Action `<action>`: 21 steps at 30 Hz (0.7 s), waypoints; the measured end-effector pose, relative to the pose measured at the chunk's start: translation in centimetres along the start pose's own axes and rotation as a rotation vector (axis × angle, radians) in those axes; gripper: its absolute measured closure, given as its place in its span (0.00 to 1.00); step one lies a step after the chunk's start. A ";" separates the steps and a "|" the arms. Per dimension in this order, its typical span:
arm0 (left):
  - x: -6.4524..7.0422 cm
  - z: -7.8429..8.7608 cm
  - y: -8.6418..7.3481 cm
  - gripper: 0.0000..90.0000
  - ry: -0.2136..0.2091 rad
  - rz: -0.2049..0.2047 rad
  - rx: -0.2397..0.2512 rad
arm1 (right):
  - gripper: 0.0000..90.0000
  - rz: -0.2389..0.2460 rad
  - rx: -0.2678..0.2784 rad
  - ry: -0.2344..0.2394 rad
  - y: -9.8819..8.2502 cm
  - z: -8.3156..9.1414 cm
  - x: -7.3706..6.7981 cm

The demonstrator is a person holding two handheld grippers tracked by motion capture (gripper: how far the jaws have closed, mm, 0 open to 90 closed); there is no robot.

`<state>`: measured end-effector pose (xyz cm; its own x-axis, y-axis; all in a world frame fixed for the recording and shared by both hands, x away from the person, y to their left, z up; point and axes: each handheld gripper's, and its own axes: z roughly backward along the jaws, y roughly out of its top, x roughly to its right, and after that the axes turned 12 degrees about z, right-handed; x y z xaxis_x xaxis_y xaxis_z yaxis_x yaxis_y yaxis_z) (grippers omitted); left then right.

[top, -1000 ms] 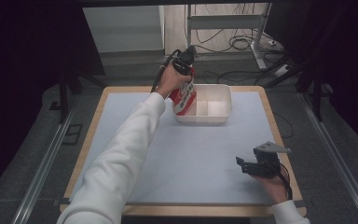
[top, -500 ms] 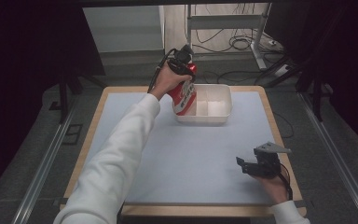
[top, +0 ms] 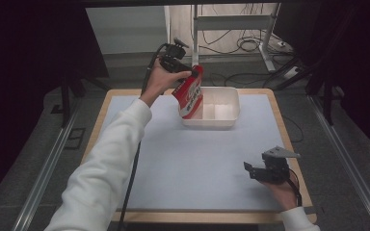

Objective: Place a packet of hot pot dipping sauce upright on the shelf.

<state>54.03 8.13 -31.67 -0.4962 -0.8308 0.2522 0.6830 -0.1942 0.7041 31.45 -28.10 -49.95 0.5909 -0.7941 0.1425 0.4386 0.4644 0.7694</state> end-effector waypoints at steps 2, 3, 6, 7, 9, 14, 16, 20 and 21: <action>-0.3 0.9 -0.6 0.26 -0.020 0.002 0.016 | 0.21 -0.003 0.000 -0.002 0.0 0.0 0.0; -0.4 1.4 -1.0 0.26 -0.031 0.003 0.024 | 0.21 -0.001 -0.002 -0.004 0.0 0.0 0.1; -0.8 2.9 -2.2 0.26 -0.069 0.005 0.050 | 0.21 -0.005 -0.001 -0.003 0.0 -0.1 0.1; -1.0 3.3 -2.7 0.26 -0.087 0.008 0.060 | 0.21 -0.005 -0.001 -0.003 0.0 -0.2 0.2; -1.2 4.3 -3.6 0.26 -0.114 0.003 0.071 | 0.21 -0.010 -0.002 -0.003 0.1 -0.3 0.2; -1.4 7.1 -6.6 0.25 -0.177 -0.028 0.110 | 0.21 -0.001 -0.003 0.010 0.2 -0.7 0.2; -1.3 7.4 -7.1 0.25 -0.182 -0.035 0.115 | 0.21 0.000 -0.002 0.010 0.2 -0.8 0.2; -1.1 8.4 -9.1 0.24 -0.208 -0.041 0.134 | 0.21 -0.002 0.005 0.012 0.3 -0.7 0.2; -1.0 8.5 -9.7 0.24 -0.216 -0.036 0.139 | 0.21 -0.004 0.007 0.010 0.3 -0.6 0.2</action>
<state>43.32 15.25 -33.08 -0.6320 -0.6909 0.3509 0.5901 -0.1355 0.7959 32.14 -27.92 -50.07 0.5960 -0.7920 0.1326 0.4366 0.4582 0.7742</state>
